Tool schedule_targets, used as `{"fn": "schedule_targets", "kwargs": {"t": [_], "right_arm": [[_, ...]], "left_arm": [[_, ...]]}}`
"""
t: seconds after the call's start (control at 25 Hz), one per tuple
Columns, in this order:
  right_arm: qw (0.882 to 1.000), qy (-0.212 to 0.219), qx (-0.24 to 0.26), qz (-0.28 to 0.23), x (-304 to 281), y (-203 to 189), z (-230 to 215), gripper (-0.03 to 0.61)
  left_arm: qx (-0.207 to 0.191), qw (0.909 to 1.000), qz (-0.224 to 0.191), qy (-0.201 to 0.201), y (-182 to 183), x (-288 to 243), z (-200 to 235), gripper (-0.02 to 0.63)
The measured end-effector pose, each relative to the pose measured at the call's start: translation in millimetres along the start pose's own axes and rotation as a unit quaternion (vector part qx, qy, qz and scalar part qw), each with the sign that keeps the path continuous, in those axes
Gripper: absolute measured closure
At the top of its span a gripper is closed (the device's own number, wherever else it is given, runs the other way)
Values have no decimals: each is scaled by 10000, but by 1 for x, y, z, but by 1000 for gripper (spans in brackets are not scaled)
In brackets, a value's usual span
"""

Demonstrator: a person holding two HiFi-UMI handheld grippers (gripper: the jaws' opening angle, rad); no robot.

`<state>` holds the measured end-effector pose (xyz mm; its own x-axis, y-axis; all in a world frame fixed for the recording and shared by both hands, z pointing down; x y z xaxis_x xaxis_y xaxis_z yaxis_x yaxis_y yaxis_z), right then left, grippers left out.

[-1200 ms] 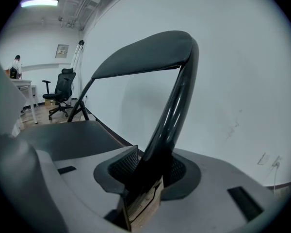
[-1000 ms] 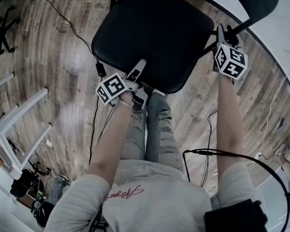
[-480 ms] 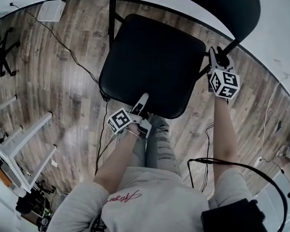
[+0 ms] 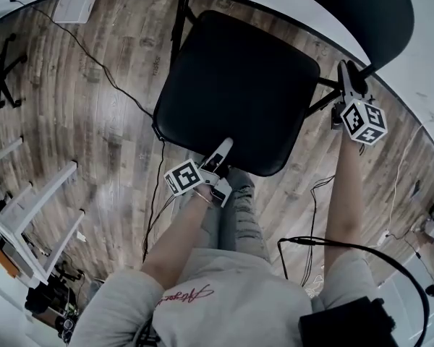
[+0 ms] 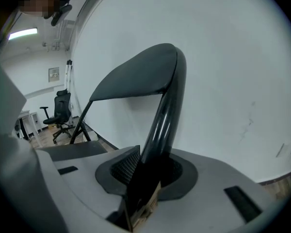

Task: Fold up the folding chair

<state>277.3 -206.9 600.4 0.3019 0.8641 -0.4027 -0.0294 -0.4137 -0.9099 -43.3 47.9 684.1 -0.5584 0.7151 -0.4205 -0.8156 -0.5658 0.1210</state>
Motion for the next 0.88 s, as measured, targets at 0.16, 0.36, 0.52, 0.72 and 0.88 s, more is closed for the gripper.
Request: {"fn": "schedule_targets", "kwargs": {"t": [0.16, 0.36, 0.52, 0.72, 0.88], "right_arm": [[9974, -214, -692, -64, 2, -1, -2, 532], [9899, 189, -1197, -730, 11, 26, 2, 555], [9876, 434, -1222, -884, 14, 50, 9, 561], [9927, 249, -859, -811, 11, 72, 9, 563], [9957, -2, -715, -588, 8, 80, 2, 563]], "left_arm": [[-87, 9999, -13, 118, 1, 1, -3, 334], [-111, 9991, 87, 393, 9, -5, -44, 351], [149, 9962, 110, 851, 12, -14, -77, 351], [295, 9881, 222, 1492, 22, -37, -134, 359], [212, 9778, 166, 2077, 36, -58, -177, 365]]}}
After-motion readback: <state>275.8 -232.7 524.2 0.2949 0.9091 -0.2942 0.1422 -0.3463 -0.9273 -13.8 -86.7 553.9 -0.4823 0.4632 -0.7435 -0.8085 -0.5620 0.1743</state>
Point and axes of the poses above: the fingertips, and each gripper's own axes: x backward along the fingers, z to its left, y out of its top, the point moved 4 cm from there along x, backward along the fingers, and after that the axes turned 6 degrees about -z, right-handed, at the moved point
